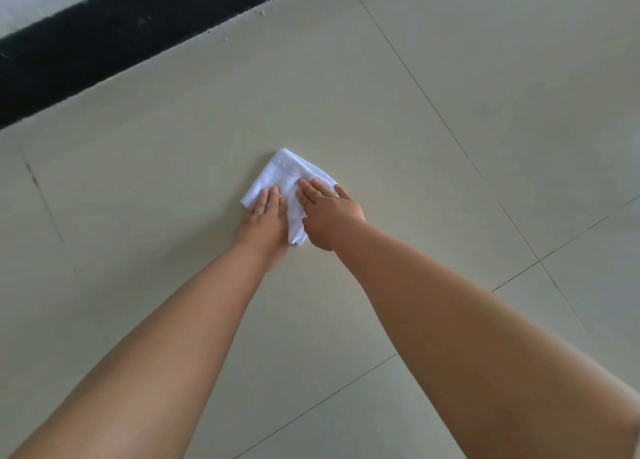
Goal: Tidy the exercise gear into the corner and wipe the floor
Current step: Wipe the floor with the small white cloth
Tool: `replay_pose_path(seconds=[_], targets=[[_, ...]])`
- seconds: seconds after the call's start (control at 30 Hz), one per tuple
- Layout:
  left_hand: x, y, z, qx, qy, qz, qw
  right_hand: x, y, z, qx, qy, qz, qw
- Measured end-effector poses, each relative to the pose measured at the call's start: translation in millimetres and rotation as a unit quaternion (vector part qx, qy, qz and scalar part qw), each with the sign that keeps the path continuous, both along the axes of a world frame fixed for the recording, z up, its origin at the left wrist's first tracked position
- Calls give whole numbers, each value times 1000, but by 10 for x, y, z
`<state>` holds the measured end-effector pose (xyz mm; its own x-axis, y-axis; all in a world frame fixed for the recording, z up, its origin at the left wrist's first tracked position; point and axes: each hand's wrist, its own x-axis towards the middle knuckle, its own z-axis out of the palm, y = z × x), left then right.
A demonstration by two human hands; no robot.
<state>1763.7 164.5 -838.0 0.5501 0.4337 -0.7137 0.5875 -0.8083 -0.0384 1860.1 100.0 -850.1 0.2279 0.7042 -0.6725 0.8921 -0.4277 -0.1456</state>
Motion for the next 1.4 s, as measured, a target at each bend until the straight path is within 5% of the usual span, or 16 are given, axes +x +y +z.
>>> replay_pose_path(seconds=[0.23, 0.37, 0.47, 0.53, 0.67, 1.03, 1.4], targets=[[-131, -197, -67, -31, -70, -50, 996, -136, -547, -70, 44, -28, -52, 997], [-109, -993, -194, -49, -256, -126, 957, -172, -1534, -24, 72, -121, -50, 989], [-73, -1469, -144, -145, -133, -150, 969, -127, -2168, 0, 12, -141, -50, 989], [59, -1510, -179, -121, -128, -143, 974, -98, -2174, 63, 26, -135, -65, 988], [299, -1161, -242, -42, -126, -148, 980, 6, -1665, 36, 38, -50, -123, 990], [1030, 355, -293, 65, -92, -109, 988, 709, -11, -151, 99, -70, -161, 980], [774, -586, -160, -15, -115, -184, 976, 431, -972, 121, 3, -101, -161, 982]])
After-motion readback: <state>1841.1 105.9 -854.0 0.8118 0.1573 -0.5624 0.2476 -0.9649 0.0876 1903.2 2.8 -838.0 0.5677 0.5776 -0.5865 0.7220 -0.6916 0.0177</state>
